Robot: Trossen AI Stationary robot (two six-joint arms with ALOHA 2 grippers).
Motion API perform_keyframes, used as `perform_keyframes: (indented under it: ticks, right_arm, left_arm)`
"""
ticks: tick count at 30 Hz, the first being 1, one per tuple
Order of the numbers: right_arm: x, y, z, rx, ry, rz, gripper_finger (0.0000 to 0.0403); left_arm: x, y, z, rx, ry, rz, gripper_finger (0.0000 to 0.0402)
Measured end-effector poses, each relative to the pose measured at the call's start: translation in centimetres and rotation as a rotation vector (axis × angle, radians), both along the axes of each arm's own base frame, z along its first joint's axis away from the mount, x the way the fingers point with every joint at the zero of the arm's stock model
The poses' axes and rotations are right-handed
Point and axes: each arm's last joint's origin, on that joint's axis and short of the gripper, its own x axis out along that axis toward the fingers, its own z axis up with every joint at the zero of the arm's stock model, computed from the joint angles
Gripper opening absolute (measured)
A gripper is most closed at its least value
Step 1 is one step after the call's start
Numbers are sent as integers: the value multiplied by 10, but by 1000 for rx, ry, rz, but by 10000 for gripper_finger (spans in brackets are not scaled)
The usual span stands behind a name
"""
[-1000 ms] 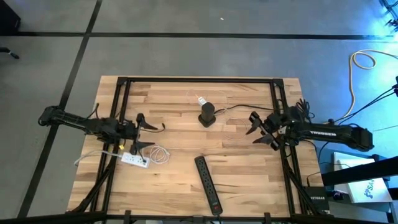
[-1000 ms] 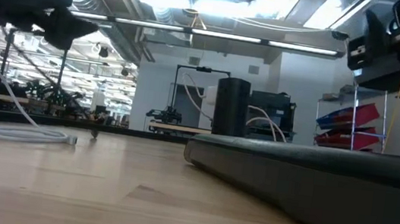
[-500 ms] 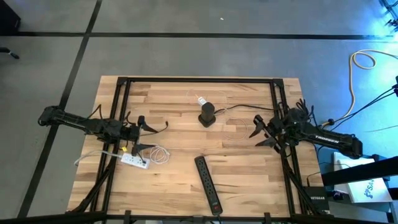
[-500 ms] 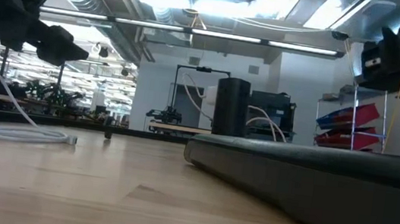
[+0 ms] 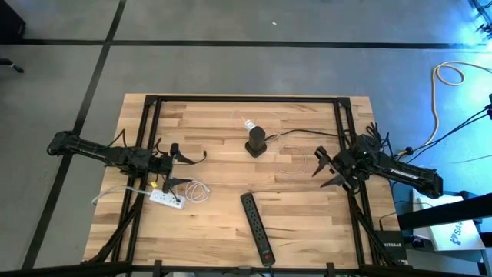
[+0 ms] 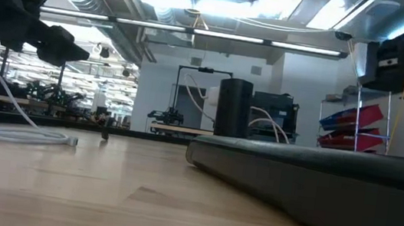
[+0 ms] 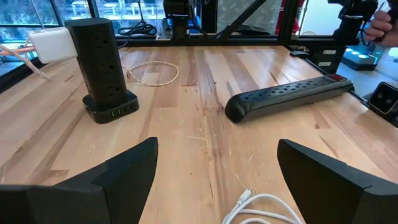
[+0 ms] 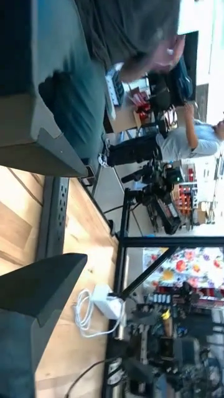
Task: Insert USB
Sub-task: Return to Home Position
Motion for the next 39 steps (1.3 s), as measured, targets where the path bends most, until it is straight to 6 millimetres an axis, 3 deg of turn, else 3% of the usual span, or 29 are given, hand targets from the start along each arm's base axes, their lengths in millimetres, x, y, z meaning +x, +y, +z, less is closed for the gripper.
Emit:
perform_keyframes:
  ticks: [39]
  right_arm:
    - [1, -1, -4, 28, 58, -15, 193]
  left_arm:
    - [0, 0, 0, 0, 1, 0, 314]
